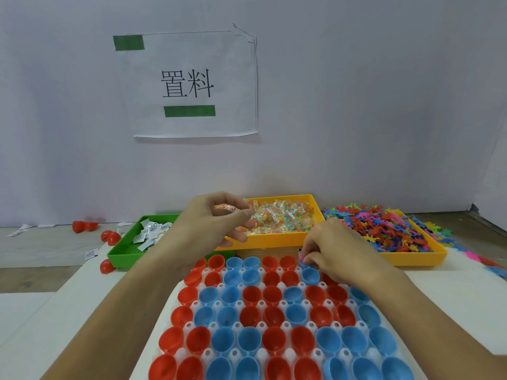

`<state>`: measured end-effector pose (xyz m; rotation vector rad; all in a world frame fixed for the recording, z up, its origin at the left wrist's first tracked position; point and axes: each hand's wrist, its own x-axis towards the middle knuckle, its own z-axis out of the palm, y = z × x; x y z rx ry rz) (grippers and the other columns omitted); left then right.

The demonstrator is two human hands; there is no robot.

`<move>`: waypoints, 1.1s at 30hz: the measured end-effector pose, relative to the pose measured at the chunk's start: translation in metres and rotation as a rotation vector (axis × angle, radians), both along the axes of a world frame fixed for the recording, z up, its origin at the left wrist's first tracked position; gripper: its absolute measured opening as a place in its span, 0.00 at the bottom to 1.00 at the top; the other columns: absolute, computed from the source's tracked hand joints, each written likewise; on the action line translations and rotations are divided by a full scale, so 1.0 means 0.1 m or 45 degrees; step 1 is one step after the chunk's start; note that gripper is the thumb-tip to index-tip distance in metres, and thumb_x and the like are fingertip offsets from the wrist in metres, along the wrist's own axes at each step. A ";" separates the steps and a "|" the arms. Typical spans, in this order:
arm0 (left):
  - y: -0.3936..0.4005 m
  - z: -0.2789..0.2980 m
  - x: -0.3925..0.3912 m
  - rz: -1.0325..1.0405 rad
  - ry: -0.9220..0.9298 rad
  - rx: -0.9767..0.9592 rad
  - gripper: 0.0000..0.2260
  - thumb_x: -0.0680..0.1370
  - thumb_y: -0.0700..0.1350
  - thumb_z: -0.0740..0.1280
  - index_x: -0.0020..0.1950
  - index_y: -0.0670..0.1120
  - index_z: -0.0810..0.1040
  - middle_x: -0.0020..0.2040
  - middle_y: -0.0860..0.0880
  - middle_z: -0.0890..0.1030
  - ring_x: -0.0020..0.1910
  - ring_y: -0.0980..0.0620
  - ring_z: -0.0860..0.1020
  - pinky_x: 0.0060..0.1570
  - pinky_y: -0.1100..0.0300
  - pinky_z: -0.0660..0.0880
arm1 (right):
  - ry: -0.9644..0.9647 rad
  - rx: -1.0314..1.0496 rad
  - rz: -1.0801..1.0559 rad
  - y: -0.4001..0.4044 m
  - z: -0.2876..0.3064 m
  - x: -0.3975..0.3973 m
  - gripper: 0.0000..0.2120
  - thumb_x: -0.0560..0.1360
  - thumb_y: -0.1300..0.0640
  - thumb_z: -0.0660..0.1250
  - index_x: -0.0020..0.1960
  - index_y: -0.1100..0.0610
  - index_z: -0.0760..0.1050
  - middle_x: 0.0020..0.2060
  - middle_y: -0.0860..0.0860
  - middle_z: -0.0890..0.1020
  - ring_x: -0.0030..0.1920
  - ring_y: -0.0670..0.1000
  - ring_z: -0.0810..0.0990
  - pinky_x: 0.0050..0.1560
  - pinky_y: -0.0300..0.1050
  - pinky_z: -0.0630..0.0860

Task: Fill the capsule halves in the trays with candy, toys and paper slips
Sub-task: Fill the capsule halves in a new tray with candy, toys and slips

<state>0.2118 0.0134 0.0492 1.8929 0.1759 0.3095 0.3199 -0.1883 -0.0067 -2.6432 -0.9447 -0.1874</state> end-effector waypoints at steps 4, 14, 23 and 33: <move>0.00 -0.01 0.00 0.011 0.002 0.013 0.03 0.78 0.45 0.70 0.50 0.47 0.80 0.43 0.50 0.87 0.35 0.53 0.82 0.40 0.59 0.78 | 0.018 0.012 0.027 -0.02 0.00 0.02 0.04 0.76 0.54 0.73 0.45 0.51 0.86 0.37 0.39 0.82 0.35 0.40 0.79 0.42 0.40 0.80; 0.05 0.02 -0.01 0.034 -0.026 0.028 0.04 0.79 0.46 0.68 0.51 0.46 0.80 0.42 0.49 0.86 0.35 0.53 0.83 0.40 0.58 0.78 | -0.039 0.438 -0.183 -0.47 0.16 0.40 0.08 0.76 0.59 0.71 0.55 0.51 0.84 0.45 0.47 0.84 0.46 0.47 0.80 0.49 0.40 0.73; 0.04 0.02 0.00 0.054 -0.025 0.044 0.04 0.80 0.46 0.68 0.51 0.47 0.81 0.42 0.50 0.86 0.35 0.53 0.83 0.40 0.59 0.79 | 0.137 0.153 -0.629 -0.93 -0.13 0.67 0.15 0.73 0.56 0.76 0.59 0.55 0.81 0.55 0.55 0.83 0.57 0.56 0.80 0.58 0.48 0.75; 0.02 0.00 0.01 0.064 -0.009 0.066 0.04 0.79 0.46 0.68 0.50 0.47 0.81 0.42 0.51 0.86 0.35 0.53 0.82 0.41 0.58 0.79 | 0.047 0.349 -0.631 -0.91 -0.13 0.69 0.07 0.68 0.61 0.80 0.43 0.56 0.83 0.34 0.50 0.80 0.39 0.52 0.78 0.44 0.42 0.71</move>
